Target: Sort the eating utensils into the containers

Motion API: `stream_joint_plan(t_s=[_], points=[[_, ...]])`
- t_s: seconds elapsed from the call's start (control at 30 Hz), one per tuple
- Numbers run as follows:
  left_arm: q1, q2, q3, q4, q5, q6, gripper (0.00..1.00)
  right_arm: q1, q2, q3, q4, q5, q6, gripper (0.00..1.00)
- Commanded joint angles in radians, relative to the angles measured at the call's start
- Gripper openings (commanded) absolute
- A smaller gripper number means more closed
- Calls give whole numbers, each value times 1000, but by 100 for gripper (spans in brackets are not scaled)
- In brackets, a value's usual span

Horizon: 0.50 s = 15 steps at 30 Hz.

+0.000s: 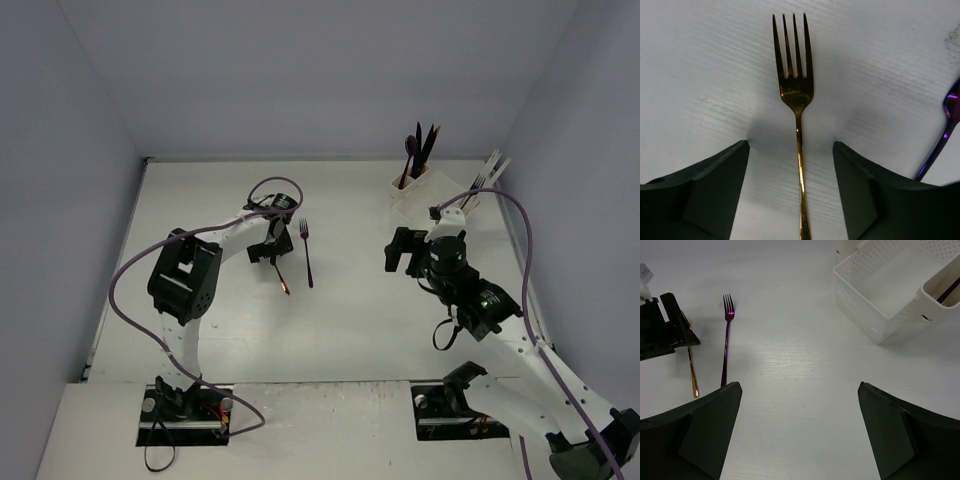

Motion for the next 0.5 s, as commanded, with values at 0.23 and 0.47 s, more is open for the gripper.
stream_joint_plan(t_s=[0.23,0.47], points=[[-3,7,-18,-23,-52,-41,6,-4,-47,14,-42,10,-41,100],[-35,-129,-82,-10,-77,29,0,-4,1,64,-44,-96,-66,100]])
